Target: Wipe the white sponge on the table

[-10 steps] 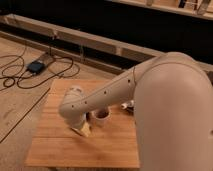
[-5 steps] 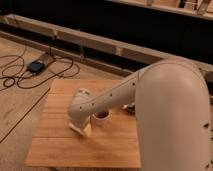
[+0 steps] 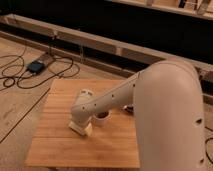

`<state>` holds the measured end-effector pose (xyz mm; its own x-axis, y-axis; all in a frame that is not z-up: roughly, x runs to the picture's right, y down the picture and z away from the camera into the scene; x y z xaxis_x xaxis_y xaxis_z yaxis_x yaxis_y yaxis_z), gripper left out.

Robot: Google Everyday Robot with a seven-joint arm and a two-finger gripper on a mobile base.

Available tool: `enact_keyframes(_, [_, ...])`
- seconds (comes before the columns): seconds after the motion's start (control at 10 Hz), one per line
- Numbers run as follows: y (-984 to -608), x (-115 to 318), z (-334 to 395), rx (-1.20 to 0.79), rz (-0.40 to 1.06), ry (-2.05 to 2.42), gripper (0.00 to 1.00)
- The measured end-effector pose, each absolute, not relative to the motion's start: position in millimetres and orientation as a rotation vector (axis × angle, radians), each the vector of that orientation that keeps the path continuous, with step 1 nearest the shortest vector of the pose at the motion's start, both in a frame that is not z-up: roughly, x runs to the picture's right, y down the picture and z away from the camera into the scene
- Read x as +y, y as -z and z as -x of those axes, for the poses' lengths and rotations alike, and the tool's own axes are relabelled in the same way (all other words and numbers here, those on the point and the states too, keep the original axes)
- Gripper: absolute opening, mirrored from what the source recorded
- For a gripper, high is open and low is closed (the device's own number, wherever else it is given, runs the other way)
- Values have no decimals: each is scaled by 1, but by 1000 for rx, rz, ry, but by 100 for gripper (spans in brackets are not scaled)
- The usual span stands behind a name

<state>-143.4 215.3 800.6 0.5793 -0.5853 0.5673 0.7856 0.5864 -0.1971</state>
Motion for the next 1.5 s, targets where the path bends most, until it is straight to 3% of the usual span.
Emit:
enact_keyframes(0.8, [-816,220,142,-482,451,811,77])
enact_keyframes(1.5, [-817,224,142,-475,461,798,7])
